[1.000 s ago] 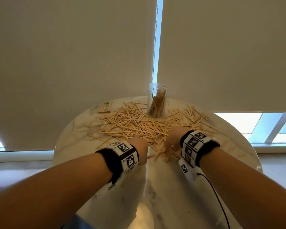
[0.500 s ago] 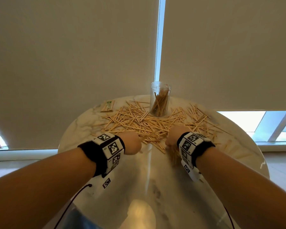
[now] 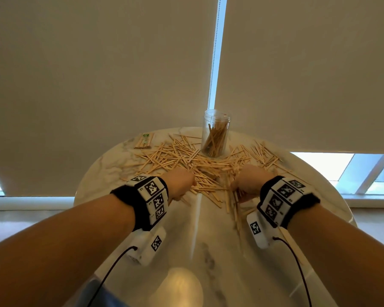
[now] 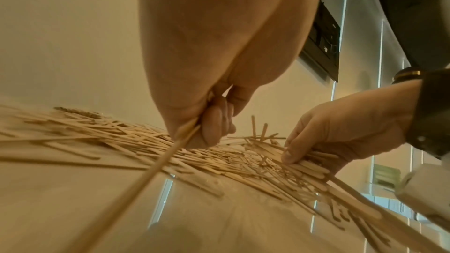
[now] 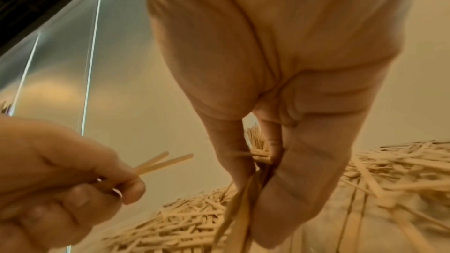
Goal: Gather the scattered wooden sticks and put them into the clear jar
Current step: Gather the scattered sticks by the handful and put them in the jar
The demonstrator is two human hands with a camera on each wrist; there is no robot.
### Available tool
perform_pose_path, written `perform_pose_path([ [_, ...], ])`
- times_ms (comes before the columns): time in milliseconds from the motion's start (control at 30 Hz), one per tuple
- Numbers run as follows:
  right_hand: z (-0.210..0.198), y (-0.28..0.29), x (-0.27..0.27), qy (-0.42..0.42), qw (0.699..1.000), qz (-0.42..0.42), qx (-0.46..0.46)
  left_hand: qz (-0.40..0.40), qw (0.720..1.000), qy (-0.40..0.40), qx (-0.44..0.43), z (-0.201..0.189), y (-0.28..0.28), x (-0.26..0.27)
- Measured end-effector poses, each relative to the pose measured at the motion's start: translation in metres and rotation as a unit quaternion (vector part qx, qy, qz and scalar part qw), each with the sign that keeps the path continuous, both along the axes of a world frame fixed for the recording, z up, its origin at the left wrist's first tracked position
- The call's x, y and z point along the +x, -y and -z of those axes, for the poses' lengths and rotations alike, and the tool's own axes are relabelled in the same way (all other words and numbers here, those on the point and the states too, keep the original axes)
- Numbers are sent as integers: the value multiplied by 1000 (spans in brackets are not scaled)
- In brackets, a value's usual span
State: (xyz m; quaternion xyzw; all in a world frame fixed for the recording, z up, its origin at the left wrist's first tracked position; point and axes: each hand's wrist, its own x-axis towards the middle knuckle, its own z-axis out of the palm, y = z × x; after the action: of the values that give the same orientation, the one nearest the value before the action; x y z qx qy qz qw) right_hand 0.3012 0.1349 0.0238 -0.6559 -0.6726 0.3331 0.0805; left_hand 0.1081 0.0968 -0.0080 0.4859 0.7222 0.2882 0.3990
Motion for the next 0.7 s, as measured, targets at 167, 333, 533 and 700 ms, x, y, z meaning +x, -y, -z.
perform_pose_path([
  [167, -5, 3, 4, -71, 997, 9, 22, -12, 999, 35, 21, 6, -13, 6],
  [333, -5, 12, -11, -159, 986, -5, 55, -1, 996, 75, 45, -1, -12, 27],
  [533, 0, 11, -38, -115, 979, -83, 147, 4, 979, 183, 91, 3, -26, 31],
  [700, -1, 19, -48, -89, 970, -119, 192, -17, 974, 188, 125, 4, -33, 22],
])
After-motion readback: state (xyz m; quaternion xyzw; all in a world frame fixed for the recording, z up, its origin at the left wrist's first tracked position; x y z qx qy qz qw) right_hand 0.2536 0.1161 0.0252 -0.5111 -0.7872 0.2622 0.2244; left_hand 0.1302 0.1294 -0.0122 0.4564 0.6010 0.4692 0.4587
